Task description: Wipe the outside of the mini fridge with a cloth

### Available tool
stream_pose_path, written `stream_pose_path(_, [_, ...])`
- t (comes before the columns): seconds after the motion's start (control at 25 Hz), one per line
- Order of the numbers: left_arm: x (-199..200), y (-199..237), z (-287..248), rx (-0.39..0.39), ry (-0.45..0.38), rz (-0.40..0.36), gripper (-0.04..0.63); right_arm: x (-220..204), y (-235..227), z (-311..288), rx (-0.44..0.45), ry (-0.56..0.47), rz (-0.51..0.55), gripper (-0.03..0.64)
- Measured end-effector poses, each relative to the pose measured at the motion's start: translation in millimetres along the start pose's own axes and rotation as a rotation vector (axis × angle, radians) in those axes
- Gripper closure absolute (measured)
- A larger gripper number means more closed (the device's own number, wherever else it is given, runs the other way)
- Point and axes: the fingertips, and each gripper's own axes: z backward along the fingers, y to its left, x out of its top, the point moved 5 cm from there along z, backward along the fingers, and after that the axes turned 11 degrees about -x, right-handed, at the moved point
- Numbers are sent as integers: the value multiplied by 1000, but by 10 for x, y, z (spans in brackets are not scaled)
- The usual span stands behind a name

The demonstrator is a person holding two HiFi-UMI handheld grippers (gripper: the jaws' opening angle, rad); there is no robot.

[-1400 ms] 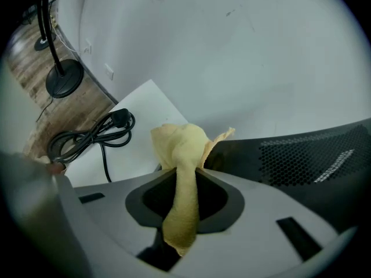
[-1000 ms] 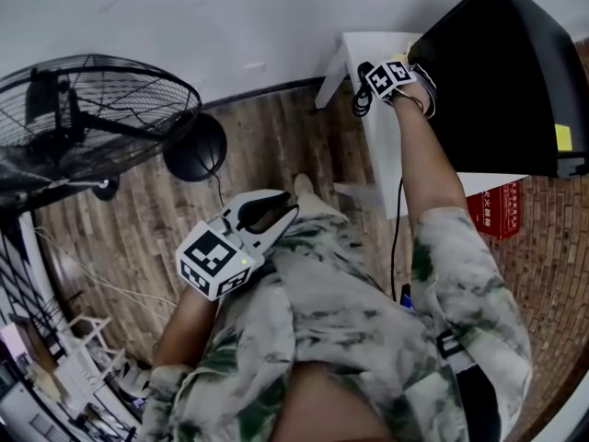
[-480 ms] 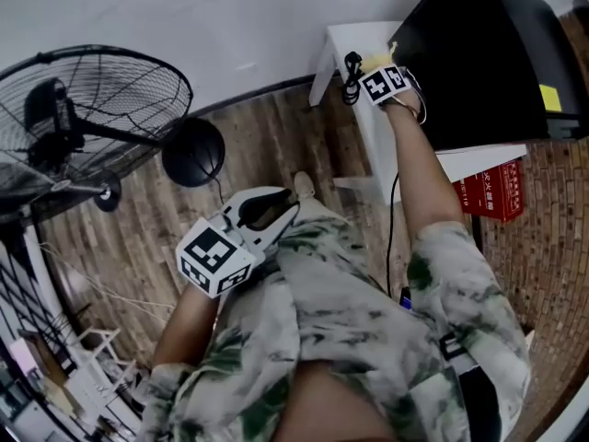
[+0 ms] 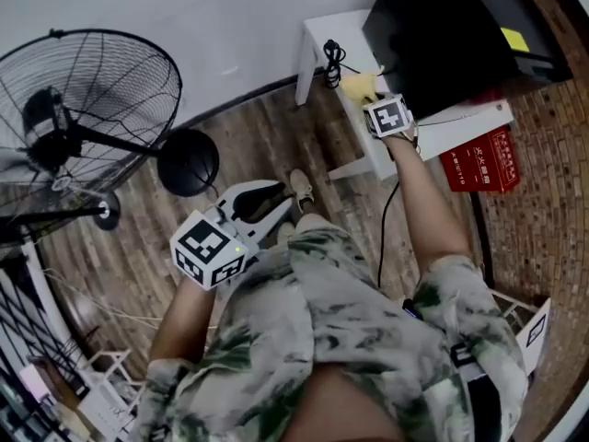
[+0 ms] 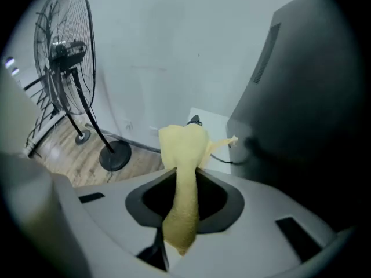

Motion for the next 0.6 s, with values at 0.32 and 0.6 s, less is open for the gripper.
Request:
stream_pose_path(0.32, [-162,-354,-250,-115,37,-36,503,-692,190,951,140,-102,-214,522])
stream_pose_path(0.6, [-243,-725,-480,-223,78,-64,503,-1298,396,1887,242,-225,-361,522])
